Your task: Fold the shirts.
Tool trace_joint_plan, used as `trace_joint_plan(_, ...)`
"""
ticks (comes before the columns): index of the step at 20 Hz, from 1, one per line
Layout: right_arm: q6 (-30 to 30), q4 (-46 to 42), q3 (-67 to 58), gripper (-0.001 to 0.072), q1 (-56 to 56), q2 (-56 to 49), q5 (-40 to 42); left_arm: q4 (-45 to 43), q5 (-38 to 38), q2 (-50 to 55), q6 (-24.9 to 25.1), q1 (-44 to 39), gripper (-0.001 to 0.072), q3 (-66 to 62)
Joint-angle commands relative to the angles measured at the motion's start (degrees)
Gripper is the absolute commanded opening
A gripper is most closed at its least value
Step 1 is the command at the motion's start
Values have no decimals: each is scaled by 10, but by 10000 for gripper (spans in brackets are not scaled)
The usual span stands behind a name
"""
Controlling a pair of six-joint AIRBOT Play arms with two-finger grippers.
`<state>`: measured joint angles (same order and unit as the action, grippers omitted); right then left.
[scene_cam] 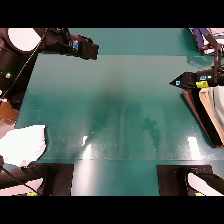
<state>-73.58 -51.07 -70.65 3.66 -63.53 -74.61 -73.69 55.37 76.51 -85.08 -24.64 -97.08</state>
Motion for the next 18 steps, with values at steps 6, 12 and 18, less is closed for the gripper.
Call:
trace_joint_plan(6, 0, 1, -1, 16, 0, 5, 10, 0, -5, 0, 0, 0, 28, 0)
trace_joint_plan(12, 0, 1, -1, 15, 0, 5, 0, 0, -5, 0, 0, 0, 28, 0)
trace_joint_plan(18, -1, 3, -1, 15, 0, 5, -5, -23, 47, -12, -1, 18, 27, 0)
